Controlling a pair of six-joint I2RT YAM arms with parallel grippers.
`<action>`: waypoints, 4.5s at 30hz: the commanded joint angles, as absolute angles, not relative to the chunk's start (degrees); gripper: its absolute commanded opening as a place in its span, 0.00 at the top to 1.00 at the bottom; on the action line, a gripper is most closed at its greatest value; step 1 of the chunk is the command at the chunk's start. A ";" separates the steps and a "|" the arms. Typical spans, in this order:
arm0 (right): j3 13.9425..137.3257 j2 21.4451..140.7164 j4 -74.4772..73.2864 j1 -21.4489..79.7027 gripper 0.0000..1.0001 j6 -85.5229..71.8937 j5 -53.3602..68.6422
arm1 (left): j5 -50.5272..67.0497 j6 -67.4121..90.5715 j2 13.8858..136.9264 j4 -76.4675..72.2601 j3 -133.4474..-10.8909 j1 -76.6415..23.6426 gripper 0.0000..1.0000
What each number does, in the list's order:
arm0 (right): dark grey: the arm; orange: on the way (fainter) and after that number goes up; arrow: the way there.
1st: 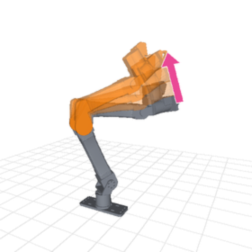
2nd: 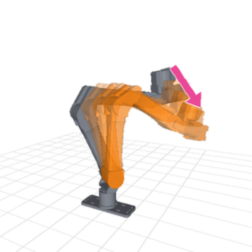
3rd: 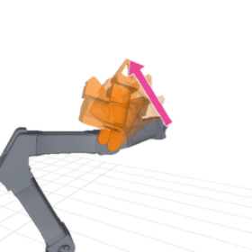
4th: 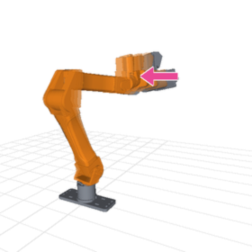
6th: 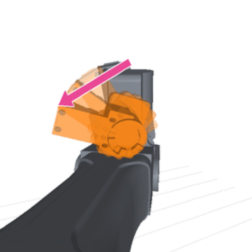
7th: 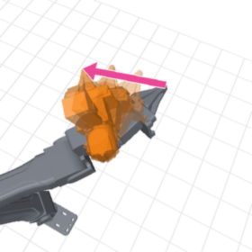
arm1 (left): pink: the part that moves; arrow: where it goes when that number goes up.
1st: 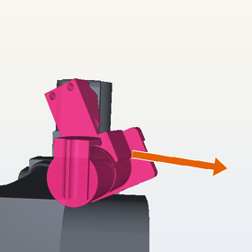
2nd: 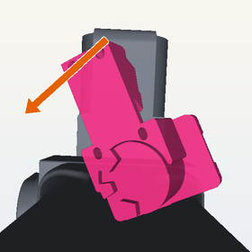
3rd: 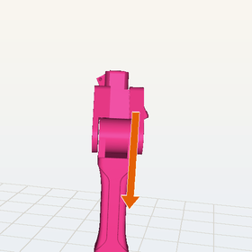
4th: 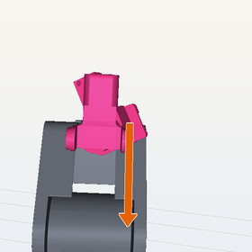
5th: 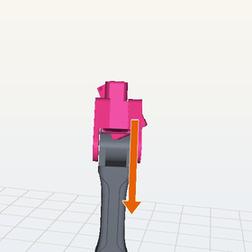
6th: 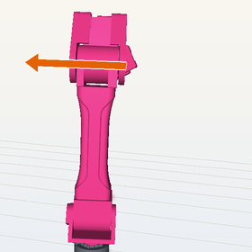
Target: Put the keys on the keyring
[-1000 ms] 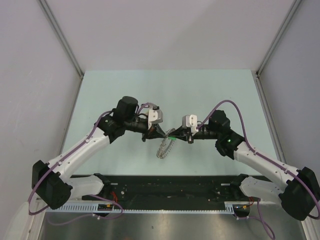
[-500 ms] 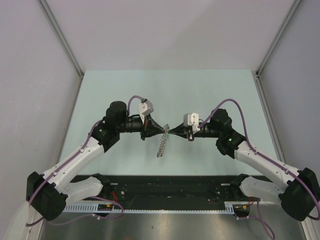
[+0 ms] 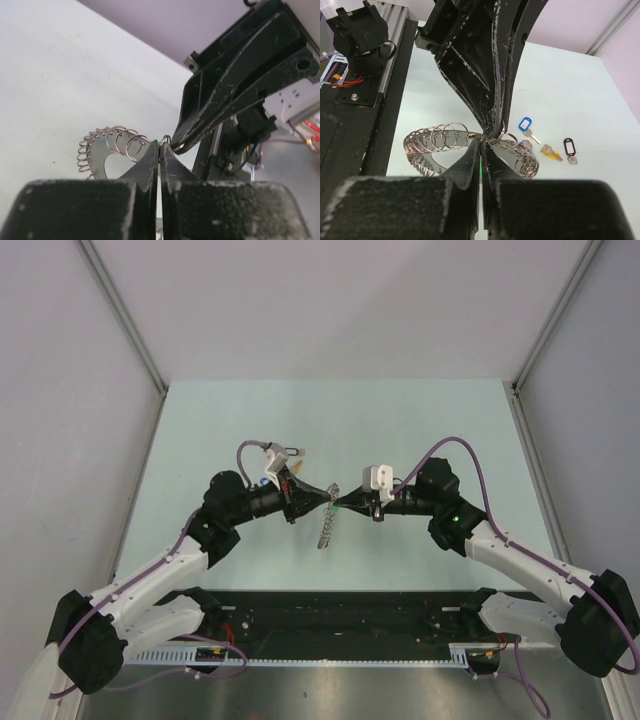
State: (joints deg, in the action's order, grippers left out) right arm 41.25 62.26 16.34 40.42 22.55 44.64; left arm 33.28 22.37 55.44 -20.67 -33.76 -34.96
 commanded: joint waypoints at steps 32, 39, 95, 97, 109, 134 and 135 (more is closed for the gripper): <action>44.47 61.26 13.10 39.99 1.00 24.43 51.15 | 48.78 -23.46 62.04 25.39 -56.86 -32.96 0.42; 44.65 61.52 12.92 40.25 1.00 24.52 51.15 | 49.48 -24.79 66.96 28.92 -60.12 -35.50 0.47; 44.65 61.88 11.87 39.82 1.00 24.70 49.66 | 38.76 6.16 54.76 -9.24 -41.22 -35.86 1.00; 44.56 61.61 11.60 39.81 1.00 24.87 49.66 | 37.89 3.19 53.88 -5.38 -41.57 -35.86 0.80; 44.65 61.17 11.25 39.82 1.00 25.40 50.36 | 44.38 -17.75 56.07 18.62 -52.46 -34.89 0.46; 44.74 61.44 11.51 40.08 1.00 25.22 50.62 | 50.98 -22.85 67.32 24.08 -59.24 -35.59 0.66; 44.65 61.35 11.51 40.08 1.00 25.22 50.54 | 51.06 -22.85 67.41 24.08 -59.41 -35.60 0.66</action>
State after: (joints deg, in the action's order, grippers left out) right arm 42.76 62.26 9.19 39.81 25.15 49.60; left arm 47.99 -21.10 66.81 23.94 -56.58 -35.31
